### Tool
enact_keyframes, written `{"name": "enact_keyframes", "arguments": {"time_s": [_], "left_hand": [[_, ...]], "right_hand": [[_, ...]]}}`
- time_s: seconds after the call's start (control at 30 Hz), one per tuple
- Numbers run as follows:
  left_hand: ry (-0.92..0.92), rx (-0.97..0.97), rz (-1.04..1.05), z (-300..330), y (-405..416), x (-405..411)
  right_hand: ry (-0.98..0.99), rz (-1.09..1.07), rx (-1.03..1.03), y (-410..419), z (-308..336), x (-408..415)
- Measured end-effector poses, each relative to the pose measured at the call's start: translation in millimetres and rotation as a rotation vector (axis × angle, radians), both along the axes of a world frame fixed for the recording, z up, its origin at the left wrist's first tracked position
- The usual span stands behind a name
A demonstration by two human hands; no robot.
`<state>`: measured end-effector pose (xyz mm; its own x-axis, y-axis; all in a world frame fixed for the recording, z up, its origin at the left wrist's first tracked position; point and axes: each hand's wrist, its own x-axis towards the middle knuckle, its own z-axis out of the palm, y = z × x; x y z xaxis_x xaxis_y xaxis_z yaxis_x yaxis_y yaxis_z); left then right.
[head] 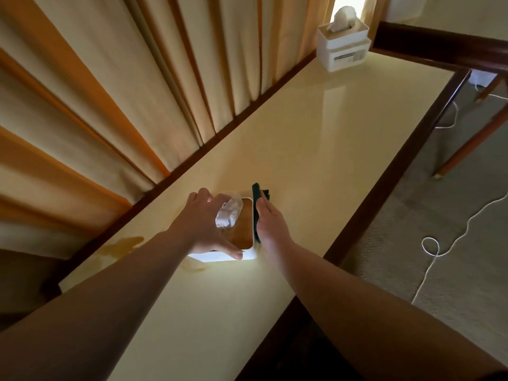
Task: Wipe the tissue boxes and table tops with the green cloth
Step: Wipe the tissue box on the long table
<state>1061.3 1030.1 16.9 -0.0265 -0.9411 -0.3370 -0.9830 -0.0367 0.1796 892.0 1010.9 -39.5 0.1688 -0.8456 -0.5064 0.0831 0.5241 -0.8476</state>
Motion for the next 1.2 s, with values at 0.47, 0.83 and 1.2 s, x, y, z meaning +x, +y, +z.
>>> {"name": "enact_keyframes", "arguments": {"time_s": [0.47,0.83,1.2], "left_hand": [[0.021,-0.029,0.019,-2.7,1.8,0.9],[0.067,-0.024,0.041,-4.8,0.6,-0.1],[0.052,-0.025,0.051,-5.3,-0.3,-1.3]], "right_hand": [[-0.124,0.019,0.024,44.3,-16.9,-8.2],[-0.017,0.018,0.016,8.9,-13.3,-6.8],[-0.124,0.063,0.001,42.3,-13.8,-21.3]]}}
